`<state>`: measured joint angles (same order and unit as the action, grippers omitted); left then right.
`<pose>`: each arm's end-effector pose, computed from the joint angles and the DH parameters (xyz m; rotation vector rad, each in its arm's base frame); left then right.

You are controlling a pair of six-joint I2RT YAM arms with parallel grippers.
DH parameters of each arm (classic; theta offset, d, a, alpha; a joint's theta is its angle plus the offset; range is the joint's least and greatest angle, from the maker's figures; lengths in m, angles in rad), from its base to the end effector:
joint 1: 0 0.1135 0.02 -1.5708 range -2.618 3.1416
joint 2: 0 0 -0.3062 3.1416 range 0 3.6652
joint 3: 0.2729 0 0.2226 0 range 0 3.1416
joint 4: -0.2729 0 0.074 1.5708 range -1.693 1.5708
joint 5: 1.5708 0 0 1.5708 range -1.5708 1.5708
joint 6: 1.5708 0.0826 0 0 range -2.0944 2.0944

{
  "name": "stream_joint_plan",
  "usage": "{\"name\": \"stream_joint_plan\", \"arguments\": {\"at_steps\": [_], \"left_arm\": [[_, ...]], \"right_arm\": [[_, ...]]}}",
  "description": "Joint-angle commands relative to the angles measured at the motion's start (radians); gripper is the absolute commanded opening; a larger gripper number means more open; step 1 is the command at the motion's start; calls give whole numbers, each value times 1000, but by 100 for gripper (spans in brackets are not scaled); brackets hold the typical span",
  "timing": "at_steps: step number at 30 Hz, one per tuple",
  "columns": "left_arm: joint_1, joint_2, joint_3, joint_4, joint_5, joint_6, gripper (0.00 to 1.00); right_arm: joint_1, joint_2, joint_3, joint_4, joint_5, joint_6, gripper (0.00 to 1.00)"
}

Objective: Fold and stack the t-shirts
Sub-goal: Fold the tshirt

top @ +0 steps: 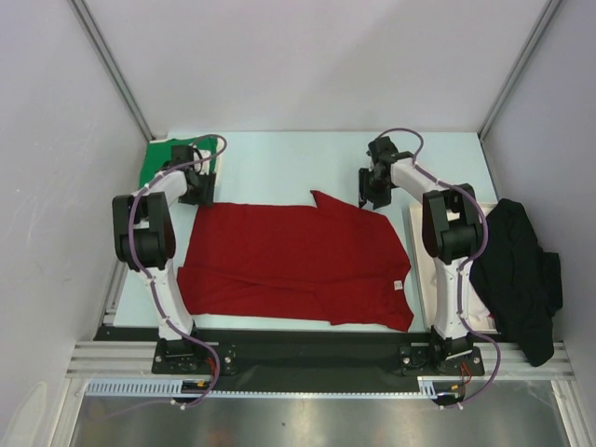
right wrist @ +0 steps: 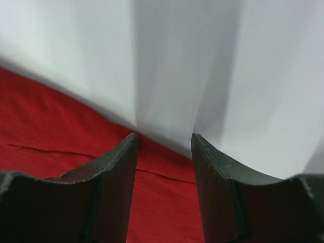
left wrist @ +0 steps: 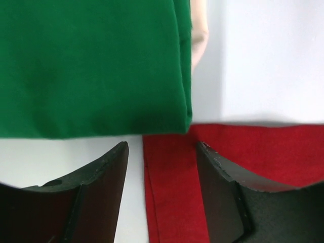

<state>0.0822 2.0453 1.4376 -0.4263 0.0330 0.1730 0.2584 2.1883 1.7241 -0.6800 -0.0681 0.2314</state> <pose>0.4489 0.0342 0.1782 0.1300 2.6014 0.0485 0.4632 0.1282 0.1784 -0.0571 2.7340 0.2340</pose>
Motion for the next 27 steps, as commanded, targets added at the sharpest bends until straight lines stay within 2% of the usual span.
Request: {"name": "stream_joint_plan", "arguments": {"at_steps": [1, 5, 6, 8, 9, 10, 12, 13, 19, 27], "left_arm": [[8, 59, 56, -17, 28, -33, 61], [8, 76, 86, -45, 45, -23, 59], [8, 79, 92, -57, 48, -18, 50], [8, 76, 90, -81, 70, -6, 34], [8, 69, 84, -84, 85, -1, 15], [10, 59, 77, -86, 126, 6, 0], [10, 10, 44, -75, 162, 17, 1], [10, -11, 34, -69, 180, 34, 0], [13, -204, -69, 10, 159, 112, 0], [25, -424, -204, 44, 182, 247, 0]], "right_arm": [[27, -24, -32, 10, 22, -47, 52], [31, -4, -38, 0, 40, -47, 49], [31, -4, -40, 2, 40, -46, 47], [33, -12, -40, 8, 24, -43, 37], [33, -15, -41, 13, 22, -43, 24], [33, -21, -38, 13, 19, -41, 18], [33, -39, -31, 8, 17, -43, 1], [33, -48, -26, 2, 19, -43, 0], [33, -186, -58, 13, 7, -26, 0], [44, -429, -268, 39, 14, 32, 0]]}}
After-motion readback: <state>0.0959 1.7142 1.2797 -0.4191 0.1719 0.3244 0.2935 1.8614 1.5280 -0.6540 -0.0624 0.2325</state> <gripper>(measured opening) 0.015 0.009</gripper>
